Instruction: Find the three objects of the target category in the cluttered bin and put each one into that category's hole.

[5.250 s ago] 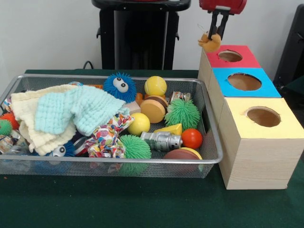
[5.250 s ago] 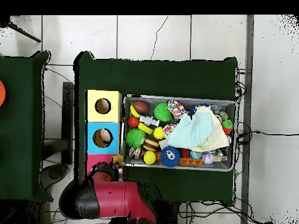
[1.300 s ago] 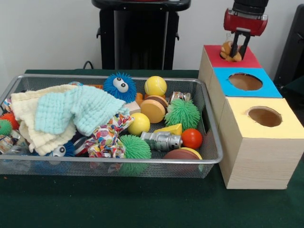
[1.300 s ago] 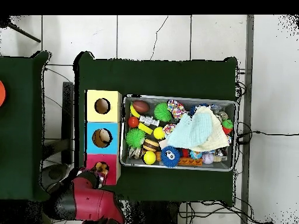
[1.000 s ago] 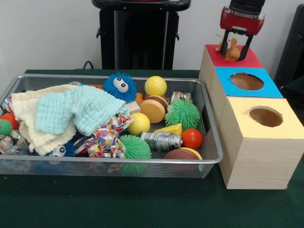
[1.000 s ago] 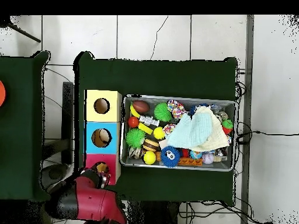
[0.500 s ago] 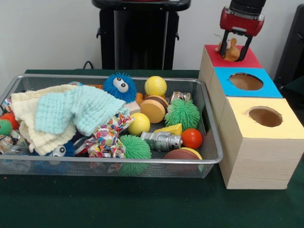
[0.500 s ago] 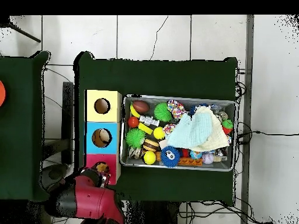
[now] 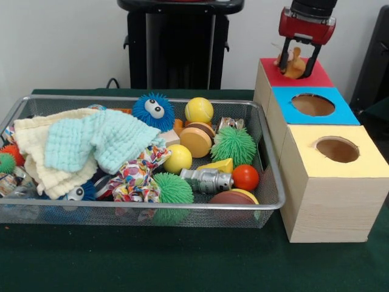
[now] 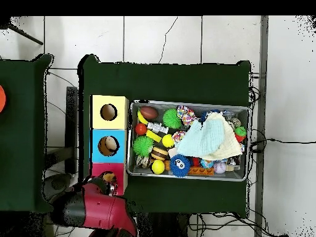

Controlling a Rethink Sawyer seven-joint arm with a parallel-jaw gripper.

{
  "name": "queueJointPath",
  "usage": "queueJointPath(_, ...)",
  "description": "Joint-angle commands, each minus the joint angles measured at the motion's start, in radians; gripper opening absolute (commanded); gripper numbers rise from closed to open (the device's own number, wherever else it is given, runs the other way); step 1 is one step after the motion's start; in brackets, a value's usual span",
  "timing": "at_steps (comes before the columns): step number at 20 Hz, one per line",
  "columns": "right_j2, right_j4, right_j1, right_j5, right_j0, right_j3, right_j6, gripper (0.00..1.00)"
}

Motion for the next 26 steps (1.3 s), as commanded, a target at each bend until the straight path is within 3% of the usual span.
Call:
queueJointPath(1,0.075,0.004,-0.050,0.108,-0.055,-0.076,0.136,1.00)
queueJointPath(2,0.070,-0.009,-0.048,0.104,-0.058,-0.083,0.124,1.00)
queueJointPath(3,0.075,-0.014,-0.048,0.099,-0.067,-0.081,0.121,0.00)
queueJointPath(10,0.128,-0.041,-0.064,0.064,-0.133,-0.062,0.061,0.00)
queueJointPath(20,0.157,-0.050,-0.091,0.093,-0.164,-0.060,0.075,0.00)
queueJointPath(26,0.248,-0.046,-0.062,-0.003,-0.227,-0.027,0.085,0.00)
